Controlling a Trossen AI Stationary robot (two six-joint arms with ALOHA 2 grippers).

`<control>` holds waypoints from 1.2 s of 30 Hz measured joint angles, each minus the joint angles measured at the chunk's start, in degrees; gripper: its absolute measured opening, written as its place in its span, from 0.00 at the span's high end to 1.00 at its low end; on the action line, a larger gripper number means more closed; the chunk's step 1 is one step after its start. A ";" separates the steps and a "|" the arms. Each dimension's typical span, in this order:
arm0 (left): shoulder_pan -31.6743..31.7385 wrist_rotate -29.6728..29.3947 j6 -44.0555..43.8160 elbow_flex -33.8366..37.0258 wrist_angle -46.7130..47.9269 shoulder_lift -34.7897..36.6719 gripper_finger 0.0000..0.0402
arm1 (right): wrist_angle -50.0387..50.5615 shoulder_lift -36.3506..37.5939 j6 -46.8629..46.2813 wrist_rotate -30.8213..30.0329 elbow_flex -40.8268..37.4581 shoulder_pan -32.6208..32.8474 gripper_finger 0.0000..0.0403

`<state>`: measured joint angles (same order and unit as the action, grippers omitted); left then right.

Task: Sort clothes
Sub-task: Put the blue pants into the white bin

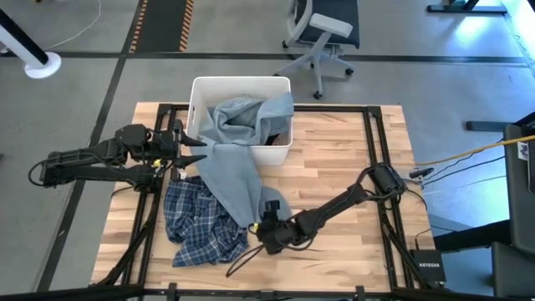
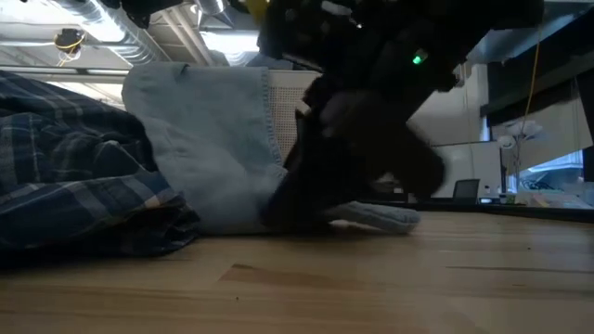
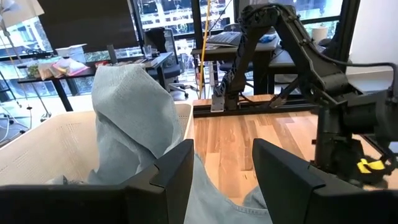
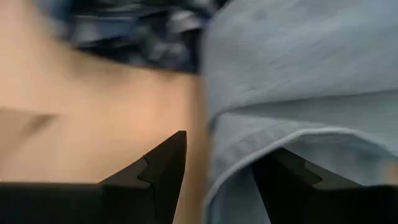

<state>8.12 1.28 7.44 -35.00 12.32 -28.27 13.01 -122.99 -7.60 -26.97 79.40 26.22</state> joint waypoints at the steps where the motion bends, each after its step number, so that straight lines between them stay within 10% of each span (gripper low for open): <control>1: 0.00 -0.02 0.00 0.00 -0.11 0.00 0.60 | -0.32 -0.25 0.43 -1.92 0.00 -0.02 0.52; 14: 0.01 0.00 0.00 0.00 -0.97 -1.52 0.60 | -9.28 -4.29 6.07 -5.13 0.06 -1.22 0.53; 22: 0.01 0.00 1.03 0.01 -0.36 -1.85 0.60 | -8.04 -3.32 12.65 -10.81 3.24 -1.11 0.91; 36: 0.00 -0.34 1.40 0.02 1.10 2.79 0.60 | 18.50 -1.23 38.39 -27.75 33.50 -2.33 0.94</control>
<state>8.12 0.94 8.84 -34.98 13.42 -25.48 31.50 -124.22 30.79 -54.73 112.89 23.89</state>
